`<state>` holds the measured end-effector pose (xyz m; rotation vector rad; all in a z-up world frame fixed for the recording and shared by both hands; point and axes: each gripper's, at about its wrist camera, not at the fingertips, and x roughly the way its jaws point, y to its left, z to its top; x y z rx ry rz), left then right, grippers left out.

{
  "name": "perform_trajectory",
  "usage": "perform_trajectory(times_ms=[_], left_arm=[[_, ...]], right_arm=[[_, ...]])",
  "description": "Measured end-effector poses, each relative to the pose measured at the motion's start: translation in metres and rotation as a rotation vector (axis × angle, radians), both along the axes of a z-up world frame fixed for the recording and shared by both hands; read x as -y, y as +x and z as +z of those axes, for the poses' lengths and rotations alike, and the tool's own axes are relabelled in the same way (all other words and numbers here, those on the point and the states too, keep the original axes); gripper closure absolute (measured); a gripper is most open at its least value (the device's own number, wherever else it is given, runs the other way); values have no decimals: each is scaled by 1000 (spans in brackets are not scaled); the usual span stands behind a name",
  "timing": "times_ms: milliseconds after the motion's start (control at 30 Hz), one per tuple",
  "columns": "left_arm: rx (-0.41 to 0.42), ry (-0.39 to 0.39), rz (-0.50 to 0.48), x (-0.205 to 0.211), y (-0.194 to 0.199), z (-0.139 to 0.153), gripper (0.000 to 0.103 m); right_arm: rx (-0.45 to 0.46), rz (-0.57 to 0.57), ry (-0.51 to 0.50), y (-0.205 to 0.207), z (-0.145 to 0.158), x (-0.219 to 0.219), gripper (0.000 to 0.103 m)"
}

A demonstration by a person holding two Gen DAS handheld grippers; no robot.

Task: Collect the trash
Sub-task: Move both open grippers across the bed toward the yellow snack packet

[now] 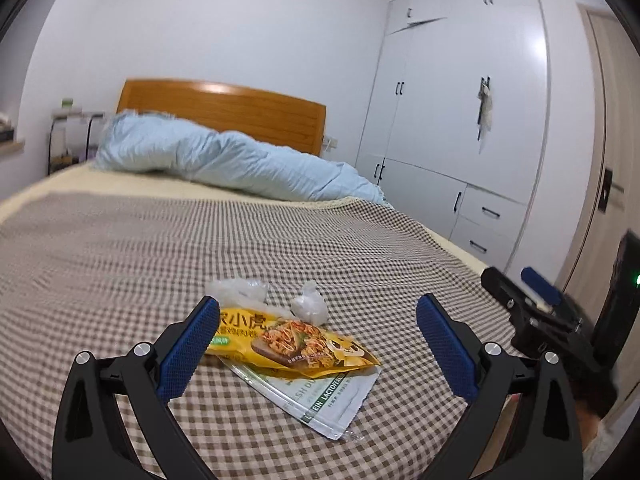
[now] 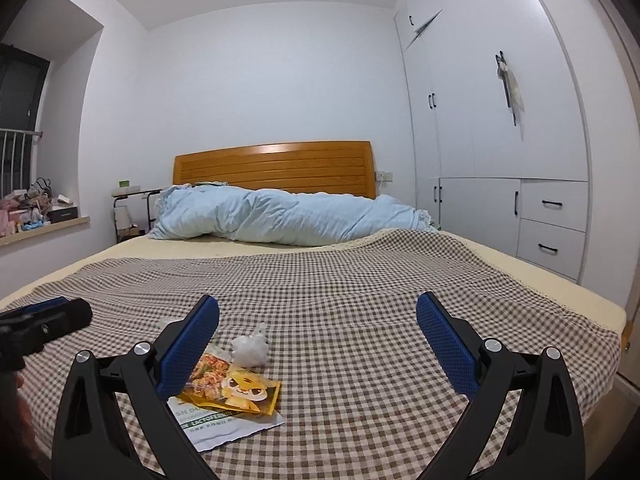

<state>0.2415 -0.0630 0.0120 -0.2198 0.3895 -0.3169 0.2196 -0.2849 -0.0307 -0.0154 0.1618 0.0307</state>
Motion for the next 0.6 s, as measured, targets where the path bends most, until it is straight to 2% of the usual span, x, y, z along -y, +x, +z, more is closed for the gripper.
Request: perform_trajectory(times_ms=[300, 400, 600], left_arm=[[-52, -26, 27, -9, 10, -13, 8], [-60, -11, 29, -7, 11, -14, 8], [-73, -33, 8, -8, 12, -20, 8]], right_arm=[[-65, -1, -8, 11, -14, -8, 8], [-77, 0, 0, 12, -17, -10, 8], [-90, -6, 18, 15, -20, -12, 8]])
